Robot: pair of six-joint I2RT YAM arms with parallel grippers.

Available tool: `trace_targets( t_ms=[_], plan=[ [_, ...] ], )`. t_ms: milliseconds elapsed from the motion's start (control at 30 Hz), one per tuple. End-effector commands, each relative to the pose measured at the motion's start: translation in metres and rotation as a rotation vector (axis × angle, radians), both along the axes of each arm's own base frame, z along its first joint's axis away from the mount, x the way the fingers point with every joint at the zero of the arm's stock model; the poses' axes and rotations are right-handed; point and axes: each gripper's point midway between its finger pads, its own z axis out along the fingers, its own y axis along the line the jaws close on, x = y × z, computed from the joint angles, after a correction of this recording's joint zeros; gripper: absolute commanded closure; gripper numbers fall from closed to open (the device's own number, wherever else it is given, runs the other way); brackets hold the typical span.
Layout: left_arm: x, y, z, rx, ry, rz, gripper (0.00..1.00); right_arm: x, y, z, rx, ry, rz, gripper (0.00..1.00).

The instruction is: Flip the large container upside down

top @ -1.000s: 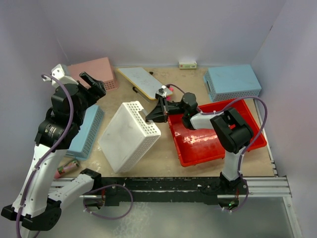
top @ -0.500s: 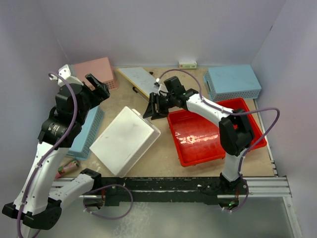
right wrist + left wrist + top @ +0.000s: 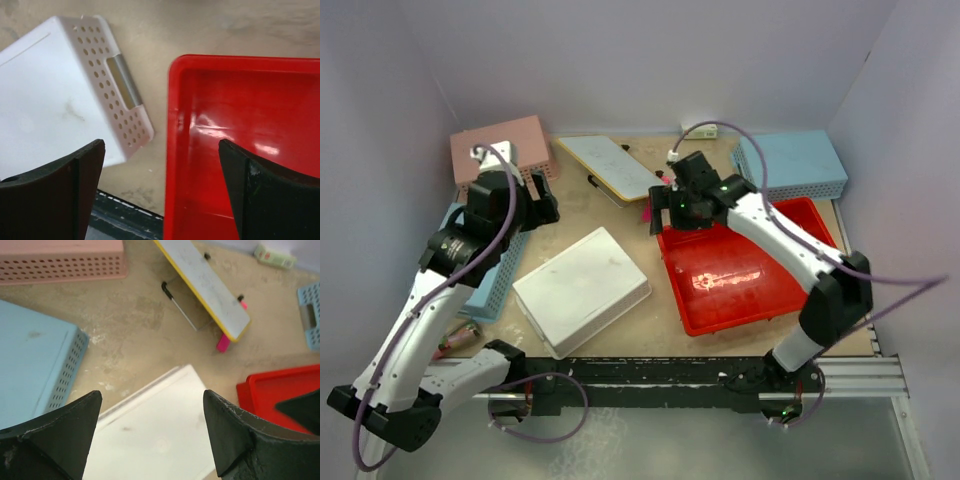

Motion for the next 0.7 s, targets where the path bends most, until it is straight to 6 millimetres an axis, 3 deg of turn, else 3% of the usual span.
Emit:
trace_targets(
  t_ms=[0, 100, 167, 367, 500, 667],
  plan=[
    [-0.019, -0.025, -0.034, 0.144, 0.082, -0.137, 0.2, 0.009, -0.086, 0.059, -0.185, -0.252, -0.24, 0.01],
    [-0.032, -0.062, -0.063, 0.228, 0.116, -0.204, 0.2, 0.011, -0.131, 0.069, -0.215, -0.285, -0.369, 0.0],
    [-0.043, -0.088, -0.079, 0.317, 0.124, -0.255, 0.2, 0.01, -0.148, 0.066, -0.204, -0.261, -0.412, 0.0],
    [-0.071, -0.158, -0.125, 0.552, 0.141, -0.421, 0.19, 0.004, -0.159, 0.051, -0.217, -0.205, -0.435, 0.0],
    [-0.074, -0.175, -0.158, 0.699, 0.168, -0.431, 0.18, 0.003, -0.165, 0.052, -0.228, -0.215, -0.452, 0.0],
    [-0.059, -0.174, -0.175, 0.751, 0.141, -0.311, 0.23, 0.003, -0.172, 0.056, -0.24, -0.235, -0.461, 0.0]
  ],
)
